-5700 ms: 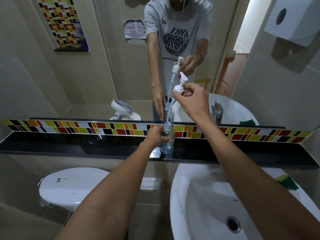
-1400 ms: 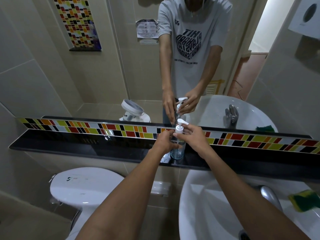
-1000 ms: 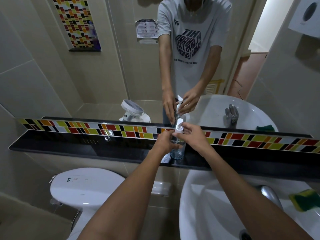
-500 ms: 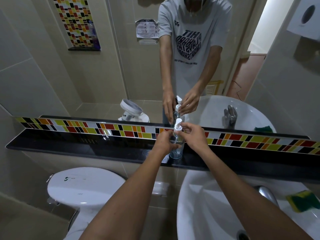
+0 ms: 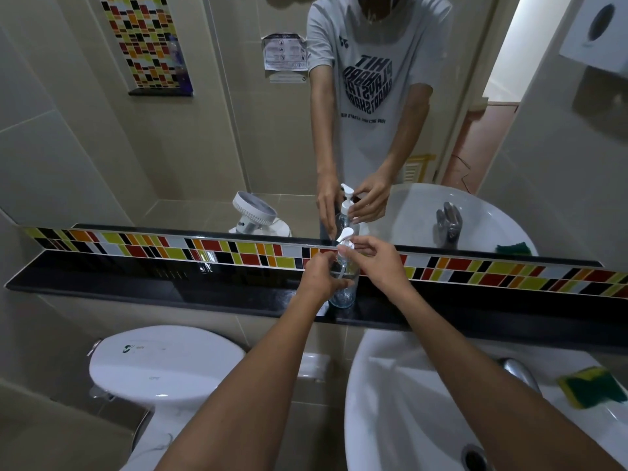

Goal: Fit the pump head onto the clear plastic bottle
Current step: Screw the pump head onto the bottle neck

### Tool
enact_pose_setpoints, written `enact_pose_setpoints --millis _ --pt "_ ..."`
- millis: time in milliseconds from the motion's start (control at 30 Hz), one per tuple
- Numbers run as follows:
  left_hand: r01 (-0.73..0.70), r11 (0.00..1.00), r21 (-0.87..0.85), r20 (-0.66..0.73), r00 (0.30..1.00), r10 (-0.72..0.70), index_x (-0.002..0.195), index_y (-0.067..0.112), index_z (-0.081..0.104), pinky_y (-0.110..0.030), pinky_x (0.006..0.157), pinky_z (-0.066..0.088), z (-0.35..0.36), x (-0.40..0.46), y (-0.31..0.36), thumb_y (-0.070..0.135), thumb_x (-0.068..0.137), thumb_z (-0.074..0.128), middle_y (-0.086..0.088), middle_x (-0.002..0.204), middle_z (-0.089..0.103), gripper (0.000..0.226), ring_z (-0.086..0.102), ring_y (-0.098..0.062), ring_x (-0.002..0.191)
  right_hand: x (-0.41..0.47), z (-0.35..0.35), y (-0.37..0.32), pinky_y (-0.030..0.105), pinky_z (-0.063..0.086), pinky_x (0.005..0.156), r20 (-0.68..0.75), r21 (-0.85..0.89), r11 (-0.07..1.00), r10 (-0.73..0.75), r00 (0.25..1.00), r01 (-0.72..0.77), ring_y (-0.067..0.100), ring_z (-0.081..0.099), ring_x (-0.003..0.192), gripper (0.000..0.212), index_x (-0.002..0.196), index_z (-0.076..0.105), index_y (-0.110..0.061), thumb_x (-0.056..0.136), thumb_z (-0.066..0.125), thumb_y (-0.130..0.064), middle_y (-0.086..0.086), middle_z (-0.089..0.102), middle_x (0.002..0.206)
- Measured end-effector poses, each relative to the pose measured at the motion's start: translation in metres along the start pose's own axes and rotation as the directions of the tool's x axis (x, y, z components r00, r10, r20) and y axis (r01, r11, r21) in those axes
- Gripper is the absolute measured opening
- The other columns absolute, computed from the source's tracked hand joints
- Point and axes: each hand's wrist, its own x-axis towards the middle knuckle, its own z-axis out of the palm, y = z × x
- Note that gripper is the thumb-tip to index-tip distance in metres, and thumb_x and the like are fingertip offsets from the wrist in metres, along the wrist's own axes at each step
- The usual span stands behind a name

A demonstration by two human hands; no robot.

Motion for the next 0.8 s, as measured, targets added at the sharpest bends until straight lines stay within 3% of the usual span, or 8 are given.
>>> enact_pose_setpoints --millis 67,200,333,500,667,800 --pt "0.015 1.000 0.000 0.006 1.000 -0.015 0.122 0.005 0.061 -0.023 0.077 0.044 0.002 0.002 0.000 0.011 0.076 0.085 -0.002 0.100 0.063 0.053 0.054 -0.011 0.088 -0.001 -0.010 -0.004 0.008 0.053 0.074 0.045 0.117 0.992 0.045 0.998 -0.050 -0.008 0.072 0.084 0.031 0.115 0.074 -0.011 0.090 0.076 -0.029 -0.005 0.077 0.100" --pt "0.019 1.000 0.006 0.007 1.000 -0.019 0.121 0.006 0.063 -0.025 0.079 0.046 0.004 0.005 -0.001 0.014 0.073 0.087 -0.002 0.105 0.067 0.054 0.061 -0.015 0.094 0.005 -0.012 -0.012 0.006 0.052 0.075 -0.025 0.244 0.968 0.057 0.998 -0.050 -0.009 0.071 0.085 0.027 0.117 0.073 -0.010 0.097 0.067 -0.027 -0.005 0.077 0.101" --pt "0.008 1.000 -0.022 -0.005 1.000 -0.008 0.125 0.009 0.060 -0.035 0.091 0.052 0.005 0.004 -0.006 0.018 0.072 0.088 -0.003 0.115 0.066 0.061 0.062 -0.020 0.105 0.013 -0.008 -0.024 0.011 0.052 0.076 0.017 0.227 0.972 0.061 0.998 -0.063 -0.002 0.073 0.085 0.031 0.111 0.077 -0.009 0.091 0.075 -0.033 -0.002 0.079 0.098" --pt "0.001 0.998 -0.070 -0.017 1.000 -0.002 0.129 0.011 0.057 -0.039 0.095 0.053 0.006 0.002 -0.010 0.019 0.072 0.089 -0.003 0.120 0.064 0.066 0.060 -0.020 0.108 0.021 -0.013 -0.024 0.003 0.050 0.061 0.043 0.284 0.952 0.109 0.993 -0.117 -0.008 0.071 0.070 0.026 0.108 0.077 -0.001 0.087 0.079 -0.016 0.002 0.078 0.095" --pt "-0.008 0.995 -0.102 -0.002 1.000 0.008 0.129 0.011 0.056 -0.036 0.093 0.053 0.006 0.006 -0.015 0.017 0.071 0.088 -0.001 0.118 0.063 0.067 0.061 -0.018 0.105 0.026 -0.019 -0.026 0.010 0.052 0.068 0.112 0.252 0.955 0.130 0.985 -0.155 0.005 0.072 0.086 0.028 0.111 0.077 -0.001 0.089 0.076 -0.017 0.008 0.079 0.107" --pt "-0.008 0.995 -0.099 0.024 1.000 0.010 0.126 0.014 0.056 -0.032 0.087 0.055 0.008 0.008 -0.021 0.022 0.069 0.089 0.001 0.114 0.064 0.066 0.064 -0.017 0.103 0.030 -0.025 -0.030 0.007 0.052 0.067 0.175 0.200 0.967 0.123 0.977 -0.157 -0.001 0.074 0.085 0.026 0.112 0.077 -0.001 0.093 0.072 -0.017 0.006 0.079 0.106"
